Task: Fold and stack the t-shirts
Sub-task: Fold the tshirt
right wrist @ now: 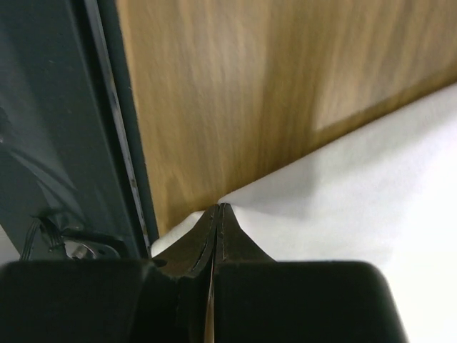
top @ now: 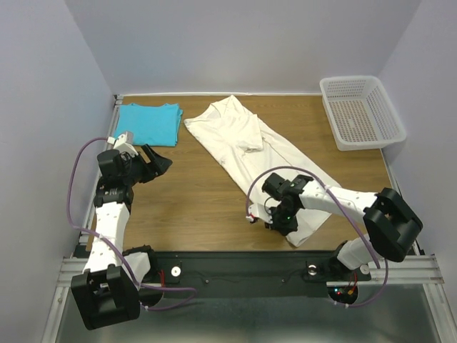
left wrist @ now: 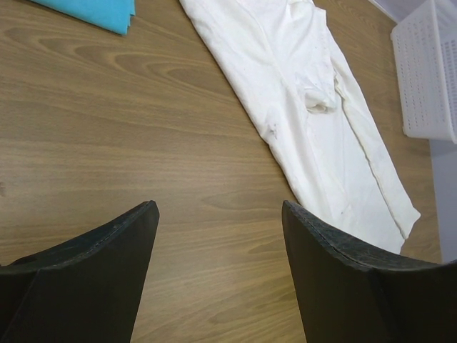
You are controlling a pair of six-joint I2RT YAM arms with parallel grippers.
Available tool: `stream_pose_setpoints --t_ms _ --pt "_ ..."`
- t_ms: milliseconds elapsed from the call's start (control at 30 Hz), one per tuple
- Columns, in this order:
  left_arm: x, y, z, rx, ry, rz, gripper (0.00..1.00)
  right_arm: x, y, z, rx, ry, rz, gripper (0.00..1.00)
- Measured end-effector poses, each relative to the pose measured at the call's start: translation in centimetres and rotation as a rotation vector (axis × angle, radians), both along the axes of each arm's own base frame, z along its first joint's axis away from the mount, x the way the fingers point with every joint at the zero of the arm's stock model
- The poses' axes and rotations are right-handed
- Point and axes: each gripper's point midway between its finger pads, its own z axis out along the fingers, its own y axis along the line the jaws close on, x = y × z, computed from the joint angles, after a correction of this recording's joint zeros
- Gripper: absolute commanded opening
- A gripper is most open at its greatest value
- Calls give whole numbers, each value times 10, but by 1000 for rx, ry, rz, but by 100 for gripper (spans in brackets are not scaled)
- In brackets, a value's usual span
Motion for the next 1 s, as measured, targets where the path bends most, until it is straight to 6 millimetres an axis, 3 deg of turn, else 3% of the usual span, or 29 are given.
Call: stream_pose_setpoints --t_ms 233,267,333,367,467,533,633,767,833,900,1000 --pt "-2 -7 1 -33 7 -33 81 -9 23 7 26 20 61 0" --pt "-2 -8 1 -39 10 -37 81 -9 26 8 33 20 66 4" --pt "-2 -11 -1 -50 17 -46 80 -11 30 10 44 24 74 21" --pt "-1 -15 -2 -58 22 -56 80 -12 31 11 48 26 74 48" --pt "-1 -32 -5 -69 35 -103 80 -10 34 18 45 19 62 64" --pt "-5 -56 -6 -70 41 -173 80 -1 37 26 46 -7 41 68" --pt "-15 -90 -9 -68 48 -283 80 30 39 50 105 -82 -41 76" --pt "-22 -111 -11 -54 43 -358 80 86 4 90 191 -257 -280 98" --pt "-28 -129 -7 -33 6 -418 80 109 -25 105 220 -362 -429 100" --pt "-40 -153 -4 -3 -34 -514 80 134 -71 118 224 -501 -632 100" --pt "-63 -187 1 40 -101 -655 80 146 -133 119 198 -585 -887 100"
